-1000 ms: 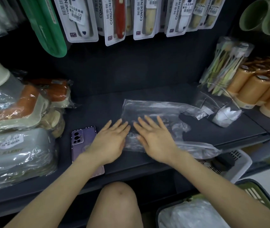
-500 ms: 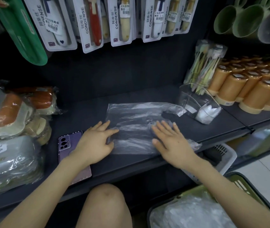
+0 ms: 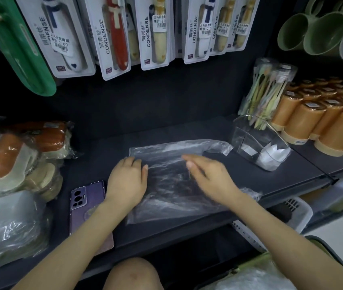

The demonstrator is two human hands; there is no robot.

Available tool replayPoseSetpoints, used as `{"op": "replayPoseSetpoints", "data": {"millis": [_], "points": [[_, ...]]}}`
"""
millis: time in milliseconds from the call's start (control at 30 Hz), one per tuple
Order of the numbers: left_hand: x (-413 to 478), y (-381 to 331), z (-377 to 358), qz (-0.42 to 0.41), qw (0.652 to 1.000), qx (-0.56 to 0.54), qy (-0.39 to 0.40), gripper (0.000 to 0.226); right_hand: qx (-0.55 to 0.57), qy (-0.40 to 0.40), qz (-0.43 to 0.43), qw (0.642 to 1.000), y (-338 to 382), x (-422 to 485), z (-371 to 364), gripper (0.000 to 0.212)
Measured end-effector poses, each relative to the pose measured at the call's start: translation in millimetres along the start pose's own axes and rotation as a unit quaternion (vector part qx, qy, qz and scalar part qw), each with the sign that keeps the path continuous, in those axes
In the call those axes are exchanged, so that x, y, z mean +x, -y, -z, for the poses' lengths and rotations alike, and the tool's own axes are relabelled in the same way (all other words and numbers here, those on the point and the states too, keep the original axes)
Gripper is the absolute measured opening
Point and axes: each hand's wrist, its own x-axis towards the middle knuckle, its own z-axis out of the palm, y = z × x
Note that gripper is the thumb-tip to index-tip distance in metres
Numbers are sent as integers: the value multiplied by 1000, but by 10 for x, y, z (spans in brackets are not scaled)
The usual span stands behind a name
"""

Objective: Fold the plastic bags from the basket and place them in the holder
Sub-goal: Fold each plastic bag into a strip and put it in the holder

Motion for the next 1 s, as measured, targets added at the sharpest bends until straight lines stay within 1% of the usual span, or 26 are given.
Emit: {"op": "replayPoseSetpoints", "data": {"millis": [67,100,167,233,300,467,533,600,633,700,733,767,833,900,933,967,1000], "points": [[174,15,-13,9,999,14,29,51,-43,-38,-26,998,-85,323,-11,41],[268,22,-37,10,998,25,54,53,-68,-32,-28,997,-126,482,-50,40],[441,53,-113,11,994,52,95,60,-124,28,-10,992,-205,730,-186,44],[538,95,-196,24,988,74,131,65,-204,113,2,972,-300,843,-340,50],[564,144,-277,35,985,83,149,69,-261,170,-23,950,-431,847,-381,54],[534,173,-333,38,988,72,133,69,-299,196,-99,929,-811,715,-99,54],[543,169,-289,39,987,47,149,67,-301,195,-125,925,-805,695,27,55],[518,158,-173,51,987,-19,150,65,-272,167,-126,939,-636,656,80,55],[480,151,-109,51,989,-42,133,64,-264,139,-108,948,-500,600,64,56],[338,90,20,19,996,-30,82,65,-268,55,-35,961,-158,376,-77,59],[225,30,66,-3,998,-8,62,72,-272,25,3,962,18,233,-184,59],[94,-45,89,-28,998,10,54,82,-269,18,35,962,130,98,-324,58],[-167,-166,42,-58,994,34,89,95,-272,49,53,960,225,-100,-548,54],[-327,-204,-76,-63,988,34,138,103,-264,103,23,959,159,-218,-589,61],[-353,-195,-133,-59,986,34,151,104,-261,116,2,958,75,-257,-537,69],[-358,-179,-172,-53,986,32,154,101,-265,109,-11,958,-37,-292,-463,76],[-349,-168,-195,-48,986,34,155,93,-270,100,-25,957,-149,-334,-365,82]]}}
